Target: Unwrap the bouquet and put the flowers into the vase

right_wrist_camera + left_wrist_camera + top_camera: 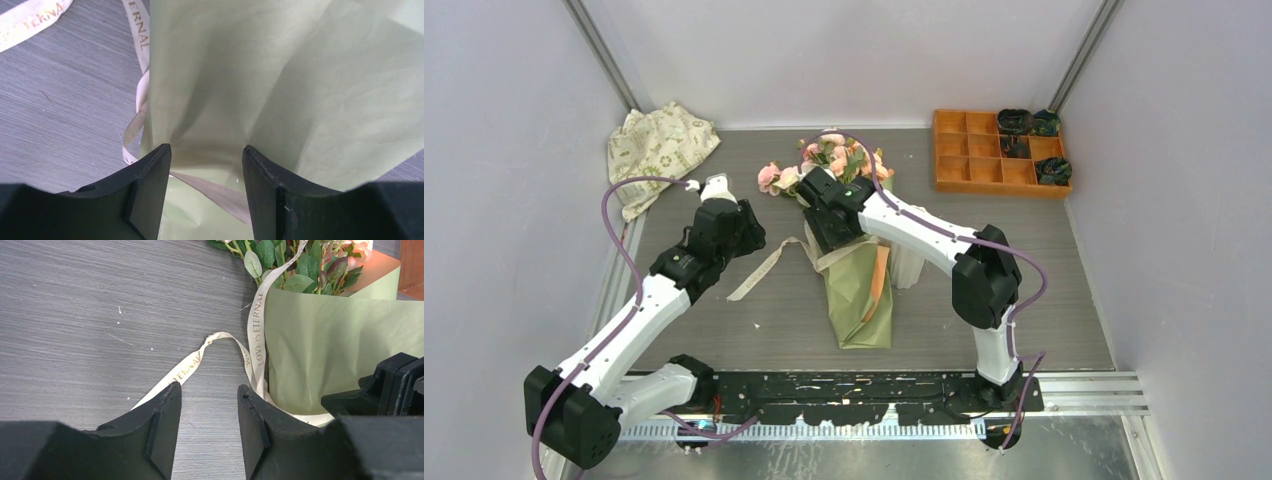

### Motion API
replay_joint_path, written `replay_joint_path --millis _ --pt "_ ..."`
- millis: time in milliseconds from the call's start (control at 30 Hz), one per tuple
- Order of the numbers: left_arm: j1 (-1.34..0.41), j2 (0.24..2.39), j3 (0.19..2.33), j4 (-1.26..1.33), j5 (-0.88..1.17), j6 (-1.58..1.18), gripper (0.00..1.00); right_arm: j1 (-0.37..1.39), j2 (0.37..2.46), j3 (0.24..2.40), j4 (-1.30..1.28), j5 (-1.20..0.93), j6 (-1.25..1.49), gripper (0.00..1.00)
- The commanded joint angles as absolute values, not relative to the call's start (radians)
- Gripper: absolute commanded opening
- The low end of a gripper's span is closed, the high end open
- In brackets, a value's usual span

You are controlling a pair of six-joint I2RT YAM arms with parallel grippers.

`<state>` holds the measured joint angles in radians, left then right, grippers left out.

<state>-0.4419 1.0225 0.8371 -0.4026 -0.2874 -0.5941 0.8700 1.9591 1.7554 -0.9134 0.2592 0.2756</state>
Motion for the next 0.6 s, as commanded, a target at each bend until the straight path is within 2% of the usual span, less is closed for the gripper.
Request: replay_joint_path --millis 0,267,567 --pt "-0.436 1.006 0.841 -0.394 -0.294 -0.589 0.46 0.875 1.902 1.716 -0.913 0.183 0.281 0.6" --pt "-0.436 1.006 0.841 -0.393 -0.28 -0.597 0.46 0.885 1.81 1.603 -0.895 0.141 0.297 0.59" --pt "-0.437 0.981 0.834 -0.407 -0.284 -0.603 0.46 0.912 1.755 1.568 -0.914 0.074 0.296 0.6"
